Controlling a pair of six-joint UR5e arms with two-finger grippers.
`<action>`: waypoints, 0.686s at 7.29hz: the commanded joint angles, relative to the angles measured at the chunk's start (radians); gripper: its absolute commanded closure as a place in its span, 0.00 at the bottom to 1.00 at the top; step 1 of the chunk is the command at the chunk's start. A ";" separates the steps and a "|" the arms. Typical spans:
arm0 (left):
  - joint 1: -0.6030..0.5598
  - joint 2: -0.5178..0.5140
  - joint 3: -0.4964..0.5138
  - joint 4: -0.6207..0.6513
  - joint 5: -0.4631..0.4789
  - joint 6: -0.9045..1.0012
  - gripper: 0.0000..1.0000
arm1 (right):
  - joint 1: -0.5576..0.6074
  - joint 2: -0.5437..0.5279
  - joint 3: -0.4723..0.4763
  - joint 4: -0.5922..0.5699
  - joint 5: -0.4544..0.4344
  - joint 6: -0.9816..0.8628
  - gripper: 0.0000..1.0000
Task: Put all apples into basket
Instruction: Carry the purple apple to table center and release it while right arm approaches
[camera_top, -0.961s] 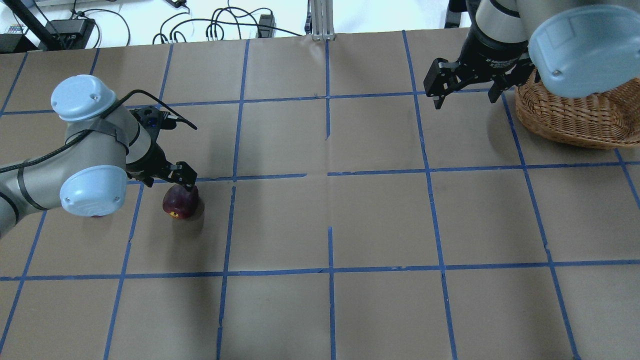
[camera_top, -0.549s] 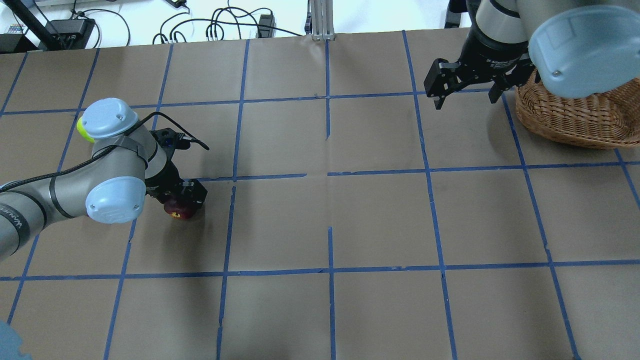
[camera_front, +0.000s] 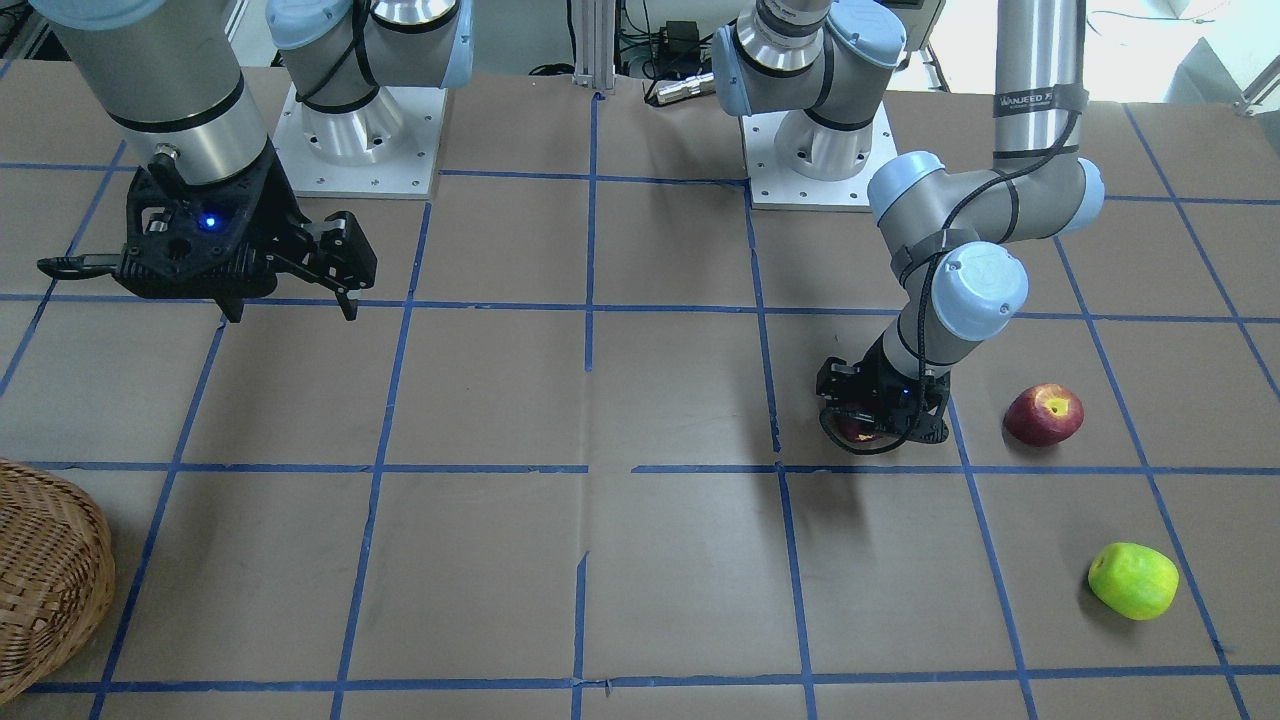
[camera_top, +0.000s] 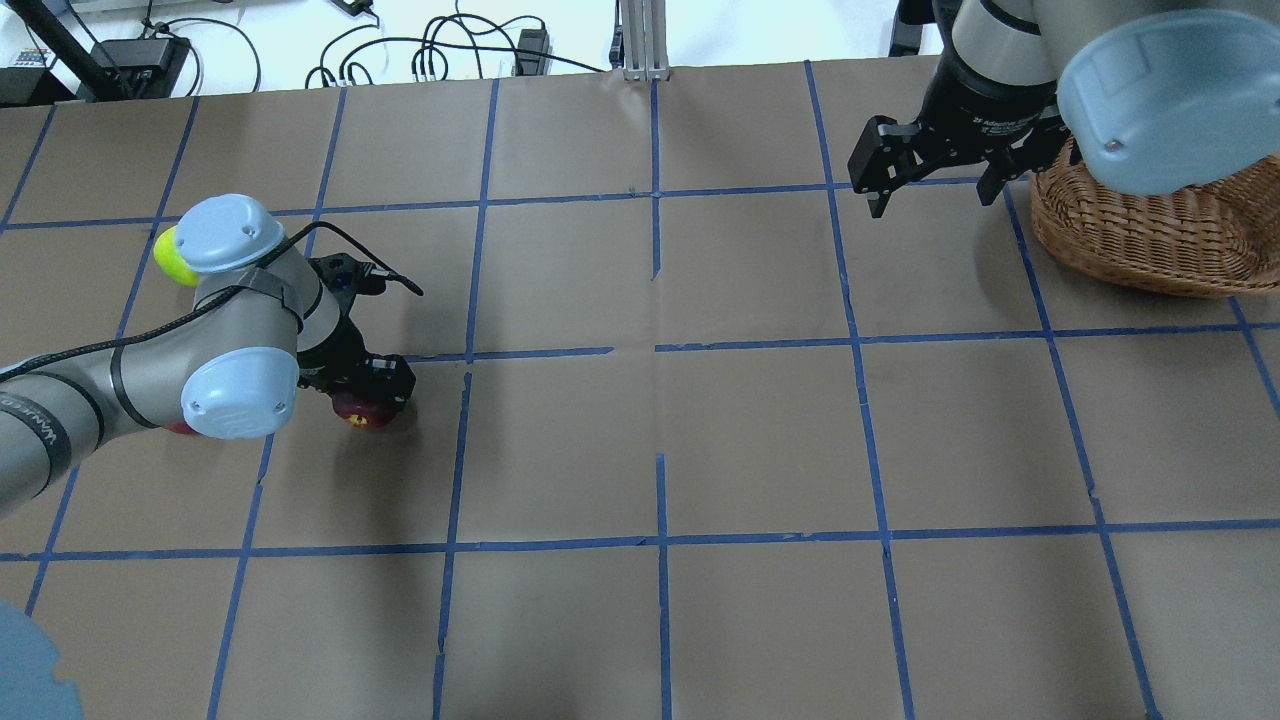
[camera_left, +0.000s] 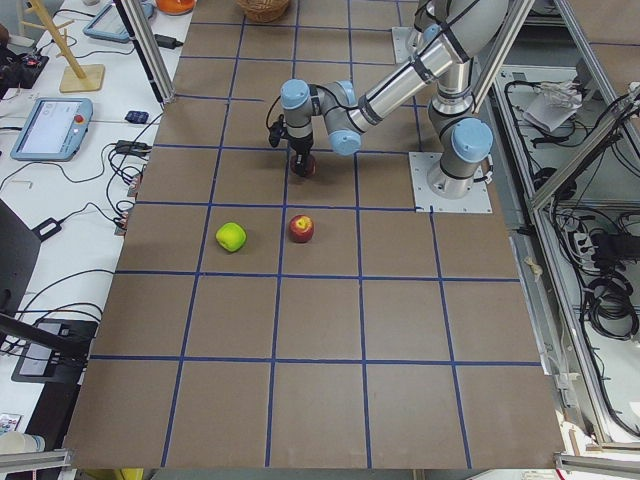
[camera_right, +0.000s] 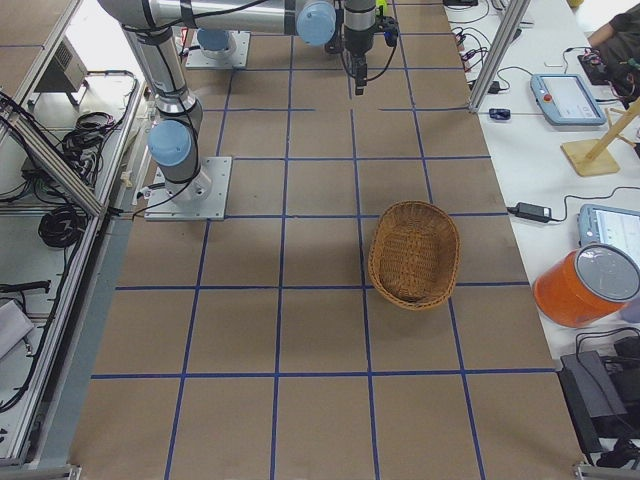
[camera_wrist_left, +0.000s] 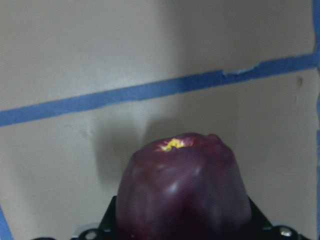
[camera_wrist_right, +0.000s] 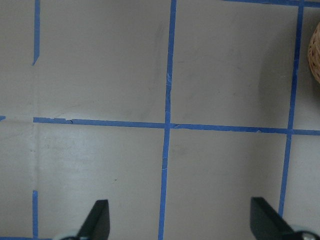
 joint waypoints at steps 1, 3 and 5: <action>-0.134 -0.039 0.184 -0.127 -0.100 -0.190 1.00 | 0.000 0.000 0.000 0.000 0.000 0.001 0.00; -0.356 -0.121 0.273 -0.119 -0.114 -0.473 1.00 | 0.000 0.000 0.000 0.000 0.000 0.000 0.00; -0.466 -0.192 0.295 0.017 -0.218 -0.624 1.00 | 0.000 0.000 0.000 0.000 0.002 0.001 0.00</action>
